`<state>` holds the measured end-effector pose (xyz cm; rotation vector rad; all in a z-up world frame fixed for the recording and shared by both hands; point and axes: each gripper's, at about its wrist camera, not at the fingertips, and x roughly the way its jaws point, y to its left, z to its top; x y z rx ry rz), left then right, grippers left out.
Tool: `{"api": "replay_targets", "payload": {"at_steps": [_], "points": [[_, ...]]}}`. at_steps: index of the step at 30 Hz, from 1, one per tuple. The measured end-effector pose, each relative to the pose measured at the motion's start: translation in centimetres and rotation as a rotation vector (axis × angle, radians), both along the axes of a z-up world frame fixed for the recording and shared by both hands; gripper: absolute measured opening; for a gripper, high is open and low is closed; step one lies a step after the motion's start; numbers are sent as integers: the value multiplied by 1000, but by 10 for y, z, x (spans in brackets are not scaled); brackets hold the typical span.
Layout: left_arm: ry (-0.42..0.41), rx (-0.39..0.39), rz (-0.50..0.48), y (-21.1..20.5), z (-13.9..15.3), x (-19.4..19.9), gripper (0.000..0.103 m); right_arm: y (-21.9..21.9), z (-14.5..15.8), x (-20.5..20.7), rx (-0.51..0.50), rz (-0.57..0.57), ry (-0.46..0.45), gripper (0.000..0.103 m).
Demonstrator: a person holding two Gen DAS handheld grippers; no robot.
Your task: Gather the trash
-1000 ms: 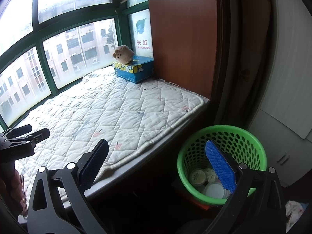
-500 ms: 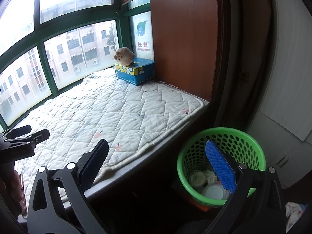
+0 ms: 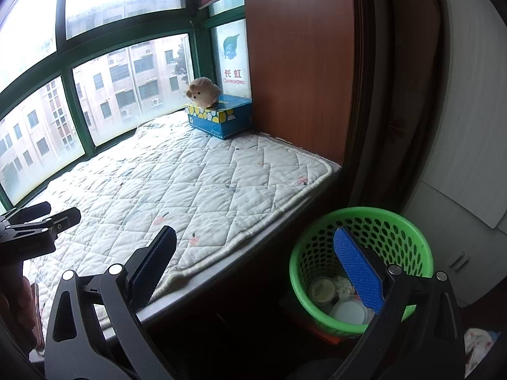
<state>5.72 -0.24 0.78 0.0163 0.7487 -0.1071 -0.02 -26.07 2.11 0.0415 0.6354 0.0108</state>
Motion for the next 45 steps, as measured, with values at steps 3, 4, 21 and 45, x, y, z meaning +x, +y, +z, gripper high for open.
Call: {"api": "replay_targets", "payload": {"at_steps": [3,4,21,45], "points": [[2,5,-1,-2,0,0,95,0,0,0,1,-1,1,99],[2,6,-1,-2,0,0,95,0,0,0,1,-1,1,99],[3,8,-1,-5,0,-1,95,2,-2,-1,4,0,0,99],[1,13,-1,-7,-3,0,95,0,-4,-2,11,-10,-1,99]]}}
